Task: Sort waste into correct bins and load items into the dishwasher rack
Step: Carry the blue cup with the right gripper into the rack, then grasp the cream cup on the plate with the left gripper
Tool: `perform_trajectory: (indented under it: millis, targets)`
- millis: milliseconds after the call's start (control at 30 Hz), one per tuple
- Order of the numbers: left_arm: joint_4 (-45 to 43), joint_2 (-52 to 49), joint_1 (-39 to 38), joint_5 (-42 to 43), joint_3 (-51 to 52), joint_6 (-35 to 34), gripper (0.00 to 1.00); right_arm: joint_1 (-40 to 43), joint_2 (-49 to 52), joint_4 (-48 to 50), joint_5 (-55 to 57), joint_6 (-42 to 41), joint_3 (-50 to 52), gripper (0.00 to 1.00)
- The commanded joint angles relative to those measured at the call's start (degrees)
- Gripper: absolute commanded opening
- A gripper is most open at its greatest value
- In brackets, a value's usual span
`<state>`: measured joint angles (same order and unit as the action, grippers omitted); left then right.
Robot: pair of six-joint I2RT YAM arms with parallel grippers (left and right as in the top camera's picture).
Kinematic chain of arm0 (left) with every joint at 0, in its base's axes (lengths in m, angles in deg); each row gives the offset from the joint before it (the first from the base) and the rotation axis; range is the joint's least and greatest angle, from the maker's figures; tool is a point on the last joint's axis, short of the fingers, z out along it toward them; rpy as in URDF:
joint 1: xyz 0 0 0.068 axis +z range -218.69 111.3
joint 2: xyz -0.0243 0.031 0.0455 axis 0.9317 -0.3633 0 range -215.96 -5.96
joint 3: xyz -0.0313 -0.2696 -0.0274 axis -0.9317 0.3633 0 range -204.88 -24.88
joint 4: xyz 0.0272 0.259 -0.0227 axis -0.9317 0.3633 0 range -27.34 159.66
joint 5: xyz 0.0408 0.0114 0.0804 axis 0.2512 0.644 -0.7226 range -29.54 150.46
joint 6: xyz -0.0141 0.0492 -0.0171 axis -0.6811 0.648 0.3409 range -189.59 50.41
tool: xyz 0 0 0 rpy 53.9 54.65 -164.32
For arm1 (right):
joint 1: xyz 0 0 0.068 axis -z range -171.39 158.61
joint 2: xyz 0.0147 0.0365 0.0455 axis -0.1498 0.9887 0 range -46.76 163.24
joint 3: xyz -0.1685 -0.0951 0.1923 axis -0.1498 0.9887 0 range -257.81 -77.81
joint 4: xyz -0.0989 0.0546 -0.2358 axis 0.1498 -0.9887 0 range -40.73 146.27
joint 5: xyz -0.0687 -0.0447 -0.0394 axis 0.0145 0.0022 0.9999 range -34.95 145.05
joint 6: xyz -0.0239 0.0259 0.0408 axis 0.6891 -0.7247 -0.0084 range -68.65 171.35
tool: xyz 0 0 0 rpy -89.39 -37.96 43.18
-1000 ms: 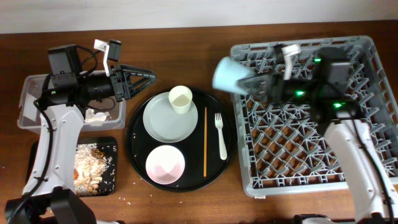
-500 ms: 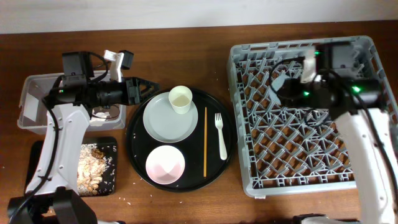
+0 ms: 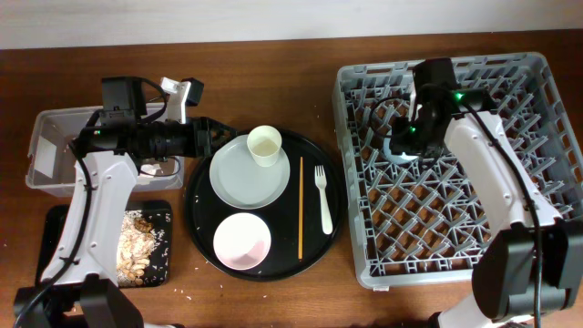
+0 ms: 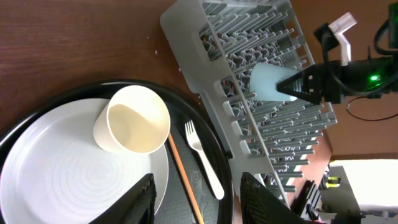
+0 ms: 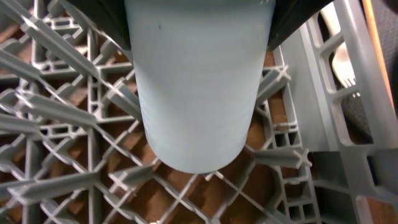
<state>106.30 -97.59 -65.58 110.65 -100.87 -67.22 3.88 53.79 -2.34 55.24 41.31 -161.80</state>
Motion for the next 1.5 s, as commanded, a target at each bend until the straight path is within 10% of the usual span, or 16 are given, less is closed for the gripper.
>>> perform_trajectory:
  millis: [0,100,267,567,900,1300,1467]
  targets:
    - [0.26,-0.28,-0.09,-0.76,-0.17,0.28,0.43,-0.46,1.11,0.11,1.16,0.44,1.38,0.29]
    - [0.61,-0.28,-0.09,-0.76,-0.17,0.28,0.44,-0.46,1.09,0.07,1.14,0.44,1.42,0.58]
    - [0.63,-0.28,-0.09,-0.76,-0.17,0.28,0.48,-0.46,1.09,-1.22,1.16,0.44,1.42,0.75]
    - [0.70,-0.28,-0.63,-2.91,-0.17,0.20,0.47,-0.46,0.96,-9.75,0.66,2.34,-10.45,0.76]
    - [-4.26,-0.31,-18.93,-50.77,-0.11,-18.49,0.57,-0.46,0.98,-24.00,-4.90,2.34,-23.91,0.78]
    - [-8.33,-13.46,-20.59,-47.80,-0.02,-21.20,0.58,-0.46,0.98,-26.08,-4.87,2.32,-23.91,0.78]
    - [-8.72,-14.82,-20.59,-45.42,-0.02,-21.20,0.19,-0.46,0.98,-26.08,-4.87,2.32,-23.91,0.78]
